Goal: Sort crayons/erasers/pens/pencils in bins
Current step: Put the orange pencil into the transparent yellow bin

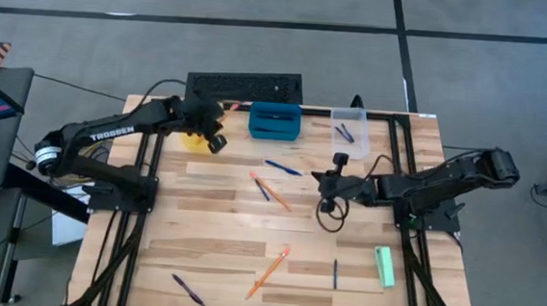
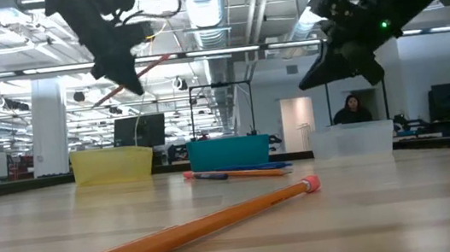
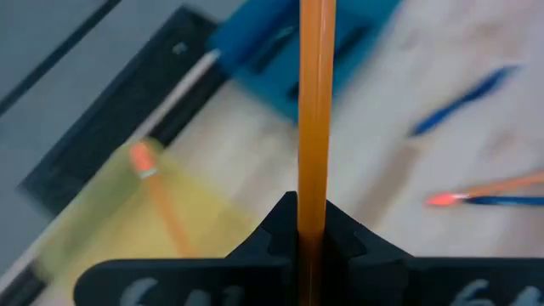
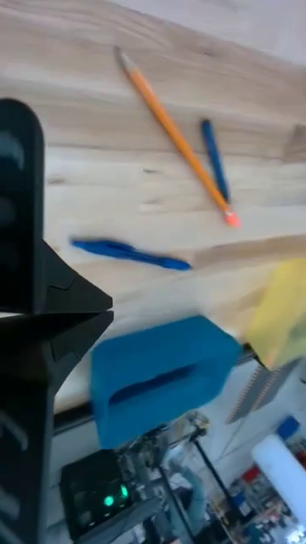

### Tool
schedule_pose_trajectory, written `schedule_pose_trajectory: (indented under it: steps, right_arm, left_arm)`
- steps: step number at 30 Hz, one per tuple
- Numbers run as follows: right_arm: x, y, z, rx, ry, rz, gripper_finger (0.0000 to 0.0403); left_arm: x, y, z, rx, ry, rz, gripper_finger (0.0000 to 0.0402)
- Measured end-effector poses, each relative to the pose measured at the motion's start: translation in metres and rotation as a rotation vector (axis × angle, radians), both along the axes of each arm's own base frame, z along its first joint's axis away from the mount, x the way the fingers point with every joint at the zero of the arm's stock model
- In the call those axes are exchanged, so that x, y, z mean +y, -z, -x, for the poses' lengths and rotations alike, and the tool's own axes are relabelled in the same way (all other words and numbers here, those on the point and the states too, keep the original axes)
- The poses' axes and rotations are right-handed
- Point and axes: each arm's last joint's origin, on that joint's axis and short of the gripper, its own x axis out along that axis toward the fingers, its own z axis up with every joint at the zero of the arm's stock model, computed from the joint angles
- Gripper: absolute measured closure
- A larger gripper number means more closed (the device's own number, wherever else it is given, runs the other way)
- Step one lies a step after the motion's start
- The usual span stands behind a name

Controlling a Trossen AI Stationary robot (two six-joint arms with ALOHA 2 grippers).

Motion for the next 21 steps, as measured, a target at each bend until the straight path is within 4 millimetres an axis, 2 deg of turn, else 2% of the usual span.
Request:
schedule_pose_trajectory:
  steps: [8,17,21]
  right_arm:
    - [-0.022,-0.026,0.007,-0.108,-0.037,0.027,0.0399]
    - [-0.033,-0.027,0.009,-0.104,-0.032,0.012,0.0399]
    - [-0.033,-0.027,0.009,-0.106,-0.03,0.008,0.04]
  left_arm:
    - [0.046,0.02,0.021,0.103,-0.179,-0.101,0.0401]
    - [0.078,0.043,0.031,-0.018,-0.246,-0.158,0.0401]
    - [0.086,0.054,0.035,0.017,-0.274,-0.114,0.0401]
